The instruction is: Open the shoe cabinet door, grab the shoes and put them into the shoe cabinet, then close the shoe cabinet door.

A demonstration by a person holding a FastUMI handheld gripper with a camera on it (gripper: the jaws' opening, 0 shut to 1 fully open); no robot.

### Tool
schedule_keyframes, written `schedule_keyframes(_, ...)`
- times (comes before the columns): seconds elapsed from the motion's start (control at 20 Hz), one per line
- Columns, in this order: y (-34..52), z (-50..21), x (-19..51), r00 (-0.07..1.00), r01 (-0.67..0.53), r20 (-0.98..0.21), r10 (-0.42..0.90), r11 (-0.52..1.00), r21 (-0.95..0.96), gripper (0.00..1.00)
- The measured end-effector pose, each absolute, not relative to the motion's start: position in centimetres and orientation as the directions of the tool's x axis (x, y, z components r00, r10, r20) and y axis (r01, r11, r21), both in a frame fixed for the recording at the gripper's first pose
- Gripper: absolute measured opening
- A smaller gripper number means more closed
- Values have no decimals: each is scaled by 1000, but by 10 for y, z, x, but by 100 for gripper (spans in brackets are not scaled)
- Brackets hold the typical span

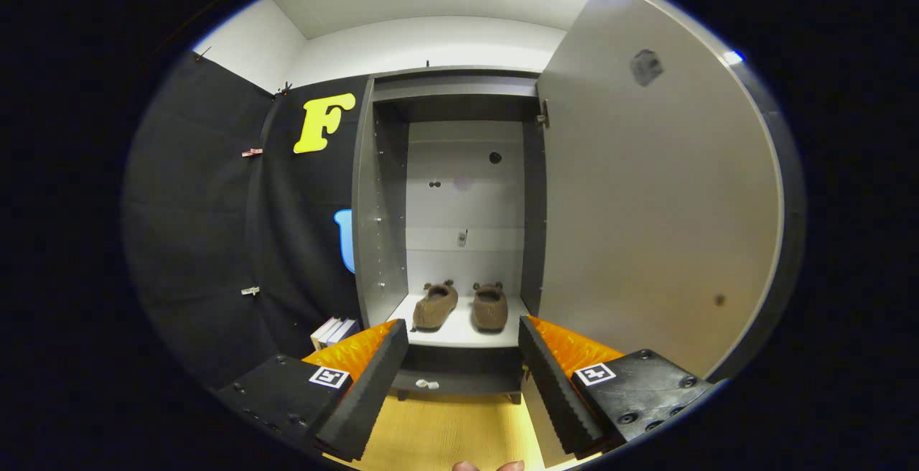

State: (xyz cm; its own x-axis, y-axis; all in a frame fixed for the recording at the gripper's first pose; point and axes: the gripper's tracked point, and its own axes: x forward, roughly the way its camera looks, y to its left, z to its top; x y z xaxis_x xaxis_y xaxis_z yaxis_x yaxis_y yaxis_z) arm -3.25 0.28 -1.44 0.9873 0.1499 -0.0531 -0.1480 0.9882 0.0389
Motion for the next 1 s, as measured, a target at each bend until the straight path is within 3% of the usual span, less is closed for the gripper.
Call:
schedule_keyframes(0.4,-88,-26,-135,993,-101,-61,105,993,63,98)
schedule_keyframes(0.55,-157,-27,-148,998,0,-59,3,999,45,98)
schedule_keyframes(0.8,-242,-29,-118,991,109,-87,-102,991,73,98)
schedule_keyframes(1.0,-266,-24,-71,991,105,-95,-97,991,82,98)
